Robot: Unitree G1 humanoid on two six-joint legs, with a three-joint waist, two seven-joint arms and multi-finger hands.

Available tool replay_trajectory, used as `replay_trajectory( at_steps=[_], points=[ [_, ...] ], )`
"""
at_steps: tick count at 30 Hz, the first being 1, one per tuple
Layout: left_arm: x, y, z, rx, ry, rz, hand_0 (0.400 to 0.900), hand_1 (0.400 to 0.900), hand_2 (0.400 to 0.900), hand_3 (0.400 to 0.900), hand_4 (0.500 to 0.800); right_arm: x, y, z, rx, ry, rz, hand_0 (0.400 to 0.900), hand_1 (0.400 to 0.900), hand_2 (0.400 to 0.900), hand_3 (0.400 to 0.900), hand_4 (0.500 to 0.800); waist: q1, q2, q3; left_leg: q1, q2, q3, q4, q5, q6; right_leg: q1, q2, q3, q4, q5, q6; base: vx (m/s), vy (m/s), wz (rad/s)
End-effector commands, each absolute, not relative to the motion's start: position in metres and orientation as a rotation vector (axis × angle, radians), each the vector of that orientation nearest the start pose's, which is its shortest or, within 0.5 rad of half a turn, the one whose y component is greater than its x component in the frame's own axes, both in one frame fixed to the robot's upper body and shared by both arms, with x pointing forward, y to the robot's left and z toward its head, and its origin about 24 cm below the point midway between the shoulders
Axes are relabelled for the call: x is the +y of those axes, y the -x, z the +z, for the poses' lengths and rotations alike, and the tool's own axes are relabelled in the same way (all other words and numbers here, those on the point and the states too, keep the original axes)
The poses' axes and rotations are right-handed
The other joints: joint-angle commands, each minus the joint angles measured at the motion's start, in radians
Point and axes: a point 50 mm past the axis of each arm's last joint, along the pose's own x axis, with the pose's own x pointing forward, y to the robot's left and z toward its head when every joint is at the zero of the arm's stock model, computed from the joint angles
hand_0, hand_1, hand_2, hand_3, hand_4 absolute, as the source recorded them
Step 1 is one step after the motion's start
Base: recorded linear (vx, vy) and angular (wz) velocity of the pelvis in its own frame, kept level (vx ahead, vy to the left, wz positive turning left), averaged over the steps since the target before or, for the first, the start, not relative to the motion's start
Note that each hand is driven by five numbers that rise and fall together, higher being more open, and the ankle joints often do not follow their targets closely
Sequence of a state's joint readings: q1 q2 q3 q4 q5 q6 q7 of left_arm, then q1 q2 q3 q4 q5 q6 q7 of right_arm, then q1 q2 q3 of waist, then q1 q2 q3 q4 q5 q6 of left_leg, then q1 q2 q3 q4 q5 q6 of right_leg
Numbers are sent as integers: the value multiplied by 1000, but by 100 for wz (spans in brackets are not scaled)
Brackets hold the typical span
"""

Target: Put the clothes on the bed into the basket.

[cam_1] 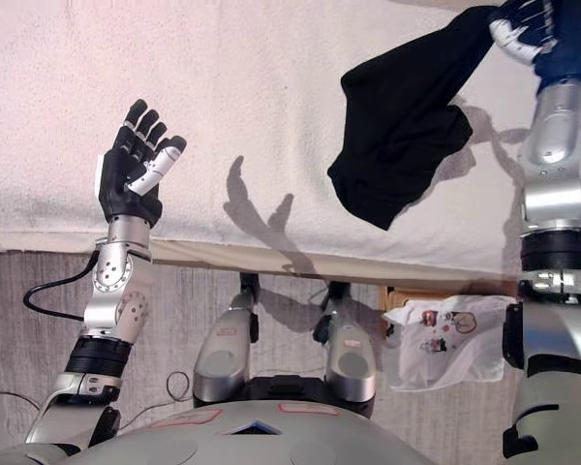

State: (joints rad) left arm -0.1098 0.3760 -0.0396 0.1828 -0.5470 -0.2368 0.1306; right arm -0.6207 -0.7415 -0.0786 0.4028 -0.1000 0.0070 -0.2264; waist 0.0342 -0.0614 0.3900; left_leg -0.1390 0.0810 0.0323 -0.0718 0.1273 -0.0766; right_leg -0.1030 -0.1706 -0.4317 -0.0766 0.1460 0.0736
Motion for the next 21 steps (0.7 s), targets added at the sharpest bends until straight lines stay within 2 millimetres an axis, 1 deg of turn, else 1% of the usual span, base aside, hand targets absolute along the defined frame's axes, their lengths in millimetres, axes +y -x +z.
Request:
replay_trajectory(
  at_steps=[1, 2, 5, 8, 9, 10, 11, 13, 14, 18, 19, 21],
  points=[
    [227, -257, 63, -195, 163, 132, 900, 900, 900, 900, 800, -338, -307, 235, -418, 862, -628, 400, 400, 400, 400, 500, -40, -31, -267, 71, -29, 80, 10, -131, 36, 45, -13, 43, 23, -32, 79, 6, 35, -21],
    [229, -256, 64, -200, 163, 142, 900, 900, 900, 900, 800, -342, -302, 234, -411, 875, -638, 400, 400, 400, 400, 500, -48, -33, -270, 73, -32, 84, 10, -128, 39, 42, -15, 48, 23, -28, 80, 15, 36, -24],
    [234, -254, 63, -198, 155, 167, 900, 900, 900, 900, 800, -357, -289, 219, -348, 880, -686, 400, 400, 400, 400, 500, -68, -34, -280, 95, -28, 103, 5, -139, 41, 46, -14, 72, 29, -32, 84, 14, 36, -29],
    [238, -252, 62, -195, 147, 188, 900, 900, 900, 900, 800, -368, -274, 205, -298, 870, -723, 400, 400, 400, 400, 500, -86, -36, -285, 110, -28, 125, 2, -144, 47, 47, -14, 92, 27, -27, 85, 20, 28, -32],
    [240, -252, 62, -196, 145, 191, 900, 900, 900, 900, 800, -377, -267, 193, -248, 868, -744, 400, 400, 400, 400, 500, -93, -35, -286, 115, -28, 132, 2, -148, 47, 49, -14, 99, 27, -26, 87, 19, 26, -33],
    [241, -251, 62, -194, 147, 201, 900, 900, 900, 900, 800, -382, -262, 190, -226, 864, -762, 400, 400, 400, 400, 500, -100, -36, -289, 117, -28, 137, 3, -149, 49, 47, -14, 104, 27, -25, 87, 29, 27, -33],
    [244, -250, 61, -193, 146, 212, 900, 900, 900, 900, 800, -388, -254, 181, -195, 855, -782, 400, 400, 400, 400, 500, -112, -32, -288, 125, -26, 144, 5, -158, 49, 49, -12, 112, 31, -27, 91, 16, 24, -33],
    [246, -249, 61, -196, 140, 219, 900, 900, 900, 900, 800, -400, -240, 167, -128, 850, -820, 400, 400, 400, 400, 500, -122, -31, -291, 135, -26, 157, 5, -165, 51, 48, -13, 124, 35, -29, 93, 20, 28, -30],
    [248, -249, 61, -193, 140, 225, 900, 900, 900, 900, 800, -404, -236, 166, -114, 848, -833, 400, 400, 400, 400, 500, -124, -33, -293, 135, -28, 161, 4, -162, 53, 45, -15, 128, 34, -26, 93, 28, 22, -25],
    [252, -250, 61, -199, 146, 241, 900, 900, 900, 900, 800, -416, -214, 148, -29, 832, -875, 400, 400, 400, 400, 500, -147, -28, -293, 154, -28, 185, 9, -176, 56, 45, -16, 152, 40, -29, 95, 23, 20, -25],
    [253, -250, 61, -199, 145, 241, 900, 900, 900, 900, 800, -419, -211, 149, -20, 833, -890, 400, 400, 400, 400, 500, -151, -28, -295, 155, -28, 189, 9, -177, 57, 45, -17, 157, 39, -28, 96, 29, 15, -19],
    [253, -251, 62, -202, 145, 243, 900, 900, 900, 900, 800, -426, -200, 142, 21, 830, -921, 400, 400, 400, 400, 500, -160, -26, -297, 162, -28, 197, 9, -180, 57, 47, -17, 163, 37, -27, 97, 26, 8, -14]
  ],
)
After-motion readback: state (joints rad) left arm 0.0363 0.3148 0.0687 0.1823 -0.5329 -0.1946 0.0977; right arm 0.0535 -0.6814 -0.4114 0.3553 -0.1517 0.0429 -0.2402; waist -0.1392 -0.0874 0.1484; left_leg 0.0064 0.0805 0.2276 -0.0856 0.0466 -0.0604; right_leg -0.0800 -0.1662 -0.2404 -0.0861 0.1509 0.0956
